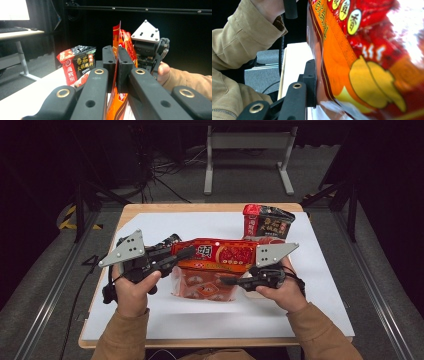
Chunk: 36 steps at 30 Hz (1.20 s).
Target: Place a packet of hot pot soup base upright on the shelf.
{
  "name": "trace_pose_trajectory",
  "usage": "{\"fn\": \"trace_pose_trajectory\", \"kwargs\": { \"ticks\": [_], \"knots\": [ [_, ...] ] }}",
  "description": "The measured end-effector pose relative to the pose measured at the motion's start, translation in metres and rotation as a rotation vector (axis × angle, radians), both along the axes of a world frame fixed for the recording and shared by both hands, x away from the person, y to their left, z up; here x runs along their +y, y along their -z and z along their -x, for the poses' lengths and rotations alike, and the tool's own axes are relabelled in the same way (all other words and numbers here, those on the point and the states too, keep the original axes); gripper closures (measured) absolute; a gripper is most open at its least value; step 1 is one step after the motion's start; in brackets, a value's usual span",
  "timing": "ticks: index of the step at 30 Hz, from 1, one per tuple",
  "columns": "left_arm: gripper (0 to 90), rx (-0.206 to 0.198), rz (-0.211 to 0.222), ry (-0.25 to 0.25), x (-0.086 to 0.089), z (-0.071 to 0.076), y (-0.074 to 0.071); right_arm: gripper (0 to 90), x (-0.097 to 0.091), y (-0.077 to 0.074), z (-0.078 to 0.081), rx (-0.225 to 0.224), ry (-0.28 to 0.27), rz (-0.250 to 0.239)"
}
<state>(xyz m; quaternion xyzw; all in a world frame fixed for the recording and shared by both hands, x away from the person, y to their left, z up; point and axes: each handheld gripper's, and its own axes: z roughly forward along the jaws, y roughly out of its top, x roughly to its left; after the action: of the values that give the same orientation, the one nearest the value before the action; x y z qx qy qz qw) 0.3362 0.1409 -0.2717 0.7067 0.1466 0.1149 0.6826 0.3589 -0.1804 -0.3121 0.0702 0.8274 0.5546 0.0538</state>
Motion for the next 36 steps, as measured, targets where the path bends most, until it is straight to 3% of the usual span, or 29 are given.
{"fn": "trace_pose_trajectory", "kwargs": {
  "ticks": [6,10,12,20,24,31,36],
  "knots": [
    [85.1,0.006,0.002,-0.004,0.003,-0.002,0.000,70.5,-0.001,-0.007,-0.002,0.026,-0.003,0.015],
    [77.7,0.016,0.010,0.003,0.004,-0.002,0.000,70.5,-0.001,-0.011,-0.002,0.030,-0.001,0.018],
    [67.6,0.019,0.020,0.000,0.005,-0.003,0.000,70.5,-0.003,-0.013,-0.002,0.032,0.008,0.016],
    [55.1,0.023,0.016,-0.018,0.014,-0.004,-0.002,70.5,-0.014,-0.021,-0.003,0.039,0.036,-0.002],
    [51.8,0.040,0.008,-0.021,0.017,-0.008,0.000,70.5,-0.024,-0.032,0.001,0.016,0.053,-0.013],
    [48.3,0.051,-0.026,-0.070,0.018,-0.015,0.006,70.5,-0.035,-0.047,0.004,0.005,0.078,-0.030],
    [49.4,0.072,-0.039,-0.085,0.020,-0.022,0.012,70.5,-0.045,-0.060,0.008,-0.029,0.093,-0.026]
  ]
}}
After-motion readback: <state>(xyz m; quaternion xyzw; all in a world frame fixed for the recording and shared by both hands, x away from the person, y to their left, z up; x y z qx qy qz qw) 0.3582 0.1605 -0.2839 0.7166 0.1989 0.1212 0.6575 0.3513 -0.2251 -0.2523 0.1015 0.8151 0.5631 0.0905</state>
